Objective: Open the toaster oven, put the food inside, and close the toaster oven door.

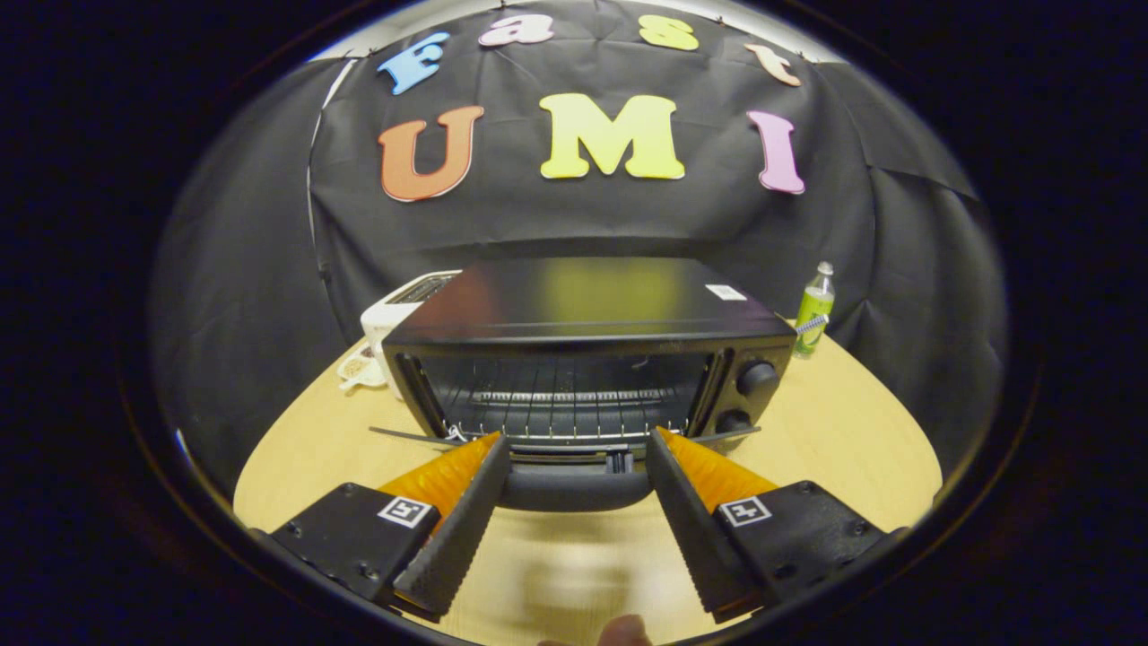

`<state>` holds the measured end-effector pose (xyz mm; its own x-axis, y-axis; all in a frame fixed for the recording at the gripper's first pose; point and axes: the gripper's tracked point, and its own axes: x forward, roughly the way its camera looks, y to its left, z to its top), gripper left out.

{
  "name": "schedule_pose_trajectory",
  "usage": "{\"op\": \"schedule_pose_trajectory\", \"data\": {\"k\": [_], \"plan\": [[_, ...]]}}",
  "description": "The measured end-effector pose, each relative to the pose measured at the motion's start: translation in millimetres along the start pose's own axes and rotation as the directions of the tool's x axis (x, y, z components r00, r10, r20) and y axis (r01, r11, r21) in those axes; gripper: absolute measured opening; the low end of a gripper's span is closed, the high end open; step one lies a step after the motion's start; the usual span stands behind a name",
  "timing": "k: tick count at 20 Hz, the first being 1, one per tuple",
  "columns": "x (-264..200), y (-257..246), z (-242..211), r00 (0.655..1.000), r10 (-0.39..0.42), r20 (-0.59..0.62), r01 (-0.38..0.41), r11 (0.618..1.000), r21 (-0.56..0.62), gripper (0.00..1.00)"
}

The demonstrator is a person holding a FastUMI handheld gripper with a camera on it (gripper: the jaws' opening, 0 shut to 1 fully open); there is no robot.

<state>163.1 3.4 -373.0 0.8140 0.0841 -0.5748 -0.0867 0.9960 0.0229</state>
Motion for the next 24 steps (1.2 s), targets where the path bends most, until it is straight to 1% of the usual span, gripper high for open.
{"op": "schedule_pose_trajectory", "data": {"k": [3, 6, 8, 9, 10, 13, 14, 16, 18, 19, 21, 24], "plan": [[-9, -2, -23, 0.999, 0.003, -0.043, -0.003, 1.0, -0.007, 1.0], [-14, -4, -55, 0.993, 0.008, -0.118, -0.007, 1.0, 0.003, 1.0], [-17, -5, -82, 0.978, 0.023, -0.207, -0.013, 0.999, 0.049, 1.0], [-25, -4, -93, 0.964, 0.039, -0.262, -0.016, 0.996, 0.089, 1.0], [-35, -5, -98, 0.959, 0.055, -0.279, -0.02, 0.992, 0.126, 1.0], [-58, -14, -70, 0.969, 0.065, -0.24, -0.037, 0.992, 0.12, 0.99], [-65, -14, -65, 0.968, 0.084, -0.237, -0.057, 0.991, 0.122, 0.99], [-78, -13, -52, 0.953, 0.152, -0.264, -0.121, 0.984, 0.128, 0.99], [-93, -2, -43, 0.919, 0.256, -0.3, -0.209, 0.961, 0.18, 0.99], [-102, 5, -43, 0.891, 0.31, -0.331, -0.249, 0.944, 0.214, 0.99], [-117, 24, -45, 0.829, 0.412, -0.378, -0.309, 0.901, 0.303, 0.99], [-130, 61, -56, 0.722, 0.553, -0.415, -0.383, 0.82, 0.427, 1.0]]}}
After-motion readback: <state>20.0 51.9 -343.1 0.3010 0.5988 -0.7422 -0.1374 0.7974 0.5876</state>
